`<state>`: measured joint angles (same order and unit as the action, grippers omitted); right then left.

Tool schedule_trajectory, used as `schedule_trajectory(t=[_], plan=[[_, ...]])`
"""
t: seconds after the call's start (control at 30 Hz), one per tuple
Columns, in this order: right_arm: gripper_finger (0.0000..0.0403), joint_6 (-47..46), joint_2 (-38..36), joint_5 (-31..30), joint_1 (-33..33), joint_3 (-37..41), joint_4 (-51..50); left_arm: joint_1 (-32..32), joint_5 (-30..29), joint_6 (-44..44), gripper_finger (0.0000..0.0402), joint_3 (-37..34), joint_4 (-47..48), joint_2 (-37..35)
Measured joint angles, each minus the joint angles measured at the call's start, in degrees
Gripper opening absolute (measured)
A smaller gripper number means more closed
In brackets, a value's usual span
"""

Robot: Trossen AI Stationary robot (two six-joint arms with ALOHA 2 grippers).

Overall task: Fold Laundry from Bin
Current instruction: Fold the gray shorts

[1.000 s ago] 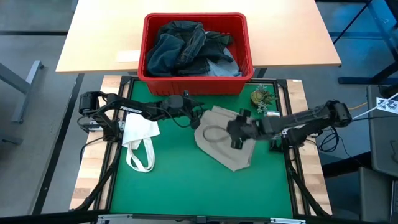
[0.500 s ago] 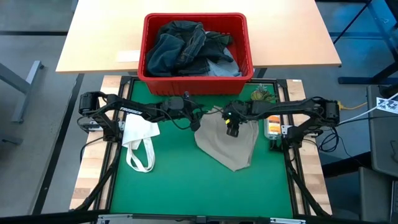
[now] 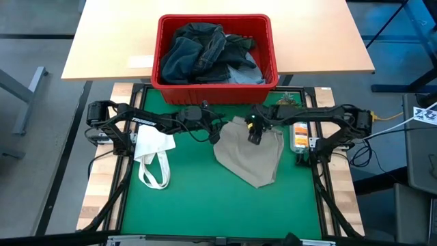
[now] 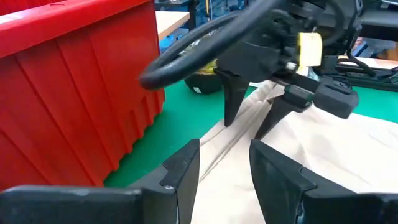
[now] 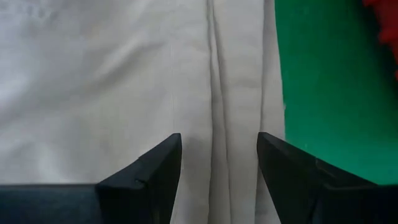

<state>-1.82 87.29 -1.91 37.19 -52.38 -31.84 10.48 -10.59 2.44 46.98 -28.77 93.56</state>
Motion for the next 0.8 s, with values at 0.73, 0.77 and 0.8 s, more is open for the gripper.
schedule_trajectory(t=[0.73, 0.77, 0.8], plan=[[0.0196, -4.6, 0.0, 10.6, 0.3, 0.0, -0.7, 0.0, 0.0, 0.1, 0.0135, 0.0, 0.0, 0.0], [0.0187, -4.6, 0.0, 9.5, 0.3, 0.0, -0.7, 0.0, 0.0, 0.1, 0.0135, 0.0, 0.0, 0.0], [0.0174, -4.6, 0.0, 8.3, 0.4, 0.0, -0.7, 0.0, 0.0, 0.1, 0.0135, 0.0, 0.0, 0.0]])
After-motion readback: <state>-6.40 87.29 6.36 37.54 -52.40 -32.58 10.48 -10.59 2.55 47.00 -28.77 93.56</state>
